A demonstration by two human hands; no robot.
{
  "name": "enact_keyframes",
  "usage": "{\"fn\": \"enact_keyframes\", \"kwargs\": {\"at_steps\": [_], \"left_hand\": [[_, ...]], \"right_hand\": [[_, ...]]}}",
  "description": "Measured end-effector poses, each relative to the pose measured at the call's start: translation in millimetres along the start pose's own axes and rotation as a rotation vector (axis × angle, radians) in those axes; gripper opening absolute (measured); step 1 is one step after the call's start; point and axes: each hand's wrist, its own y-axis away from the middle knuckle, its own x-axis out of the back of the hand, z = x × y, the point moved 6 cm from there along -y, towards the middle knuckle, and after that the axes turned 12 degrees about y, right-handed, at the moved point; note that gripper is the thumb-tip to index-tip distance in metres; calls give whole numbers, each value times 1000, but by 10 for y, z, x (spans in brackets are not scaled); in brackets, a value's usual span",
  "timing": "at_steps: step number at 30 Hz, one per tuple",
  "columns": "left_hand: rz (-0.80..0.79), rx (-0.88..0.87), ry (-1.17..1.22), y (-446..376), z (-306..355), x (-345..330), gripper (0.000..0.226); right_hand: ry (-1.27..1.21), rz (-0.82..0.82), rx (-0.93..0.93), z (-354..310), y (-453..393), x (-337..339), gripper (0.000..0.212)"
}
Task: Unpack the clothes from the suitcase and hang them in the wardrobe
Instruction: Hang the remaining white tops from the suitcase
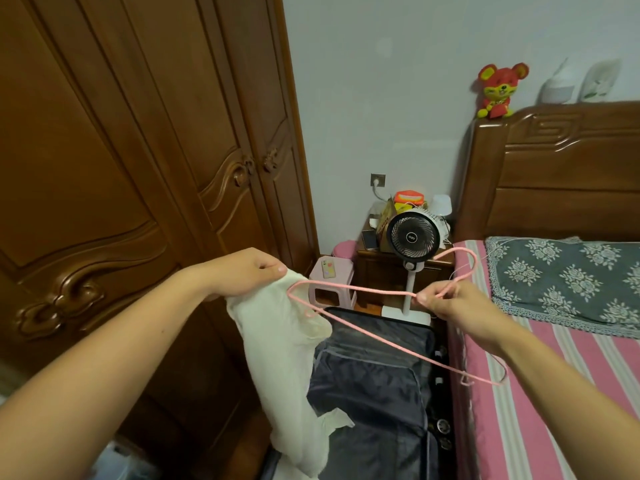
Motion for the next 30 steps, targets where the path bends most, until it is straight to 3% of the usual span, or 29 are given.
{"fn": "enact_keyframes", "kwargs": {"at_steps": [4, 15, 19, 25, 30], "left_hand": [[-41, -47, 26, 95, 103, 2, 54], [-30, -81, -1, 190, 300, -7, 42], [-17, -80, -30, 184, 337, -19, 51], [-26, -87, 25, 256, 460, -50, 34], [12, -87, 37, 334, 488, 19, 45]], "right_hand": [[-17, -89, -9, -6, -6, -59, 17], [-74, 48, 35, 8, 89, 267, 17], [-41, -57, 53, -38, 142, 203, 22], [-23, 35, 72, 32, 138, 193, 15], [1, 73, 47, 105, 207, 224, 16]]}}
